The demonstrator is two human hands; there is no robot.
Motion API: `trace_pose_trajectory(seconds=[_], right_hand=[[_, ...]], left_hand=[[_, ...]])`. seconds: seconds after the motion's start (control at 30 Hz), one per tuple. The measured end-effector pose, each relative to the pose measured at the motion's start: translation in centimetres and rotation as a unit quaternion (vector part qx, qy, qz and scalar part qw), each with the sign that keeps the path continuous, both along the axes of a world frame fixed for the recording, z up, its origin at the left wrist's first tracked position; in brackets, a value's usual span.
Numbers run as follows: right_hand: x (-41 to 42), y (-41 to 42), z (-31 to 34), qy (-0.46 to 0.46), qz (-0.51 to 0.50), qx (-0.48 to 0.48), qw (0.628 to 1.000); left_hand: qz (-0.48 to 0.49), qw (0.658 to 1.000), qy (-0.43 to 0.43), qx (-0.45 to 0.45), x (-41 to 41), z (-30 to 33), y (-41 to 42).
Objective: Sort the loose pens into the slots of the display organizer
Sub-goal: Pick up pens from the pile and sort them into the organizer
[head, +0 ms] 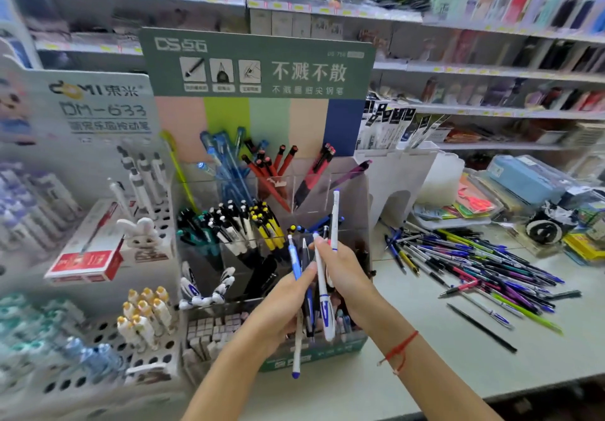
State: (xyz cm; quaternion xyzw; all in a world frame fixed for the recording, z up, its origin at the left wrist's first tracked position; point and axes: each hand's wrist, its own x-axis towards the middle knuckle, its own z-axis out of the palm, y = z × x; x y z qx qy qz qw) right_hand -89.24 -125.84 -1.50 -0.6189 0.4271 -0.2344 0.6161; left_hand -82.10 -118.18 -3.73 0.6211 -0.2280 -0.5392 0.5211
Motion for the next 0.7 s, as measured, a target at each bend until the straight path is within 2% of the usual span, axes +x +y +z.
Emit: trace_pose_trajectory(seconds=[0.17, 0.27, 0.43, 0.7], right_hand=[[1.2, -0.4, 0.1, 0.073, 0.040, -0.052, 0.995], [1.3, -0.8, 0.3, 0.093, 0.067, -0.024, 0.993], [-0.3, -1.8, 1.1, 0.019, 0.145, 0.086, 0.985], [-1.6, -2.9, 2.0, -0.014, 0.167, 0.082, 0.982]], left_hand=[[0.005, 0.998, -0.058, -0.039, 0.4, 0.3, 0.5], [-0.002, 0.996, -0.072, -0.049, 1.0, 0.2, 0.7], [-0.001, 0.998, -0.029, -0.050, 2.2, 0.4, 1.5], [-0.040, 0.997, -0.029, -0.064, 2.6, 1.2, 2.3]])
